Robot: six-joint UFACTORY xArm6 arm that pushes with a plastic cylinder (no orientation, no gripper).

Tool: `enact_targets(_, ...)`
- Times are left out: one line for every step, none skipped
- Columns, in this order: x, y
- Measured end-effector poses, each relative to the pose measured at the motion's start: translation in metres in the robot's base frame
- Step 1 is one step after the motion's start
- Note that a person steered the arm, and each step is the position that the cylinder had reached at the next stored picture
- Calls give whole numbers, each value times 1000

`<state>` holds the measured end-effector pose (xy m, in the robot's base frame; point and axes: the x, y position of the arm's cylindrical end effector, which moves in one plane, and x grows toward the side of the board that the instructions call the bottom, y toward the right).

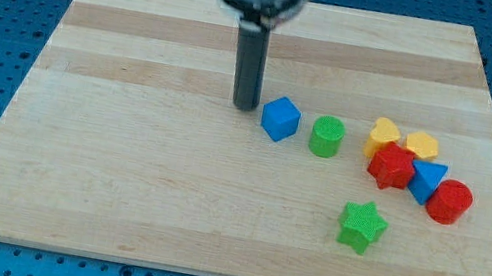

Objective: Push the blue cube vertical to the green circle

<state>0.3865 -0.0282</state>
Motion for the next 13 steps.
enact_targets(-7, -1)
enact_targets(51, -8)
enact_targets(103, 2)
enact_targets(82, 45)
enact_targets(18, 52)
enact_targets(-19, 52)
enact_targets(1, 51)
enact_targets(-4, 51)
enact_targets(-60, 55)
enact_targets(-98, 55)
enact_targets(-83, 55)
enact_targets(-94, 65)
enact_targets(-96, 99)
